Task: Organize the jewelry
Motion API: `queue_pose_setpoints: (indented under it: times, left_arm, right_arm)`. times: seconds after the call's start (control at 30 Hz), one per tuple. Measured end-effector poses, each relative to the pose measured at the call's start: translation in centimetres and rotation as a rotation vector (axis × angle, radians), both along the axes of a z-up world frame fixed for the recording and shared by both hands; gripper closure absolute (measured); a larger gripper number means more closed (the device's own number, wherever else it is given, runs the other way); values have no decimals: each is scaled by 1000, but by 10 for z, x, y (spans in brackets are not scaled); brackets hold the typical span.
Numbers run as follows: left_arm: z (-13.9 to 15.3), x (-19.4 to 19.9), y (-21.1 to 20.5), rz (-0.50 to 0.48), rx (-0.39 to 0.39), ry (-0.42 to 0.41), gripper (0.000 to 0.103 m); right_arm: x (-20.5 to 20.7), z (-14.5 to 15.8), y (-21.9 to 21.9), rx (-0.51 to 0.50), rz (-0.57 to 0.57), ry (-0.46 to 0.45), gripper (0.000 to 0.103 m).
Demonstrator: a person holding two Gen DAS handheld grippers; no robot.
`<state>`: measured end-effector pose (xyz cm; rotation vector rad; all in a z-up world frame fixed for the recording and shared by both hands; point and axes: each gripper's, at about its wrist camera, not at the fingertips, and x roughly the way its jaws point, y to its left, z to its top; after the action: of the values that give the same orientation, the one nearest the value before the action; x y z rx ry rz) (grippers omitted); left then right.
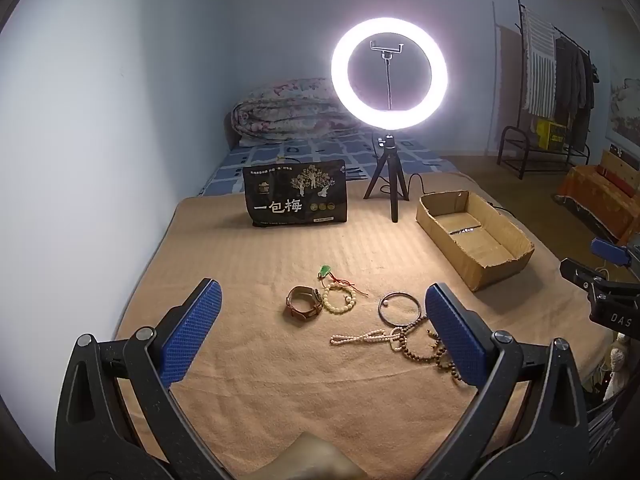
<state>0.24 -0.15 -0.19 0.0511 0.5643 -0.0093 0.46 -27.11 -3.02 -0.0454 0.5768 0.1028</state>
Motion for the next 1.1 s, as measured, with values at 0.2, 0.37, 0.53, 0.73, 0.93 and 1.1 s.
queue_pose_setpoints:
  times: [0.2, 0.37, 0.53, 0.73, 0.93, 1.1]
  left_arm:
    - [3, -2, -1, -1, -1, -2, 0]
    - [7, 0, -1, -2, -1, -4, 0]
    - [7, 1, -2, -3, -1, -1, 0]
    - [6, 0, 0, -2, -3, -5, 0]
    - [7, 0, -1, -7, -3, -1, 0]
    - [11, -1, 2, -3, -5, -3, 0]
  right_arm:
    - [0, 0, 0, 0, -1, 0, 21]
    - [0, 0, 0, -1, 0, 1, 21]
    - [0, -1, 0, 3, 2, 4, 21]
    - [1, -1, 1, 5, 4, 10, 21]
    - [2, -1, 2, 6, 5, 12, 21]
    - [2, -2, 2, 5, 5, 12, 21]
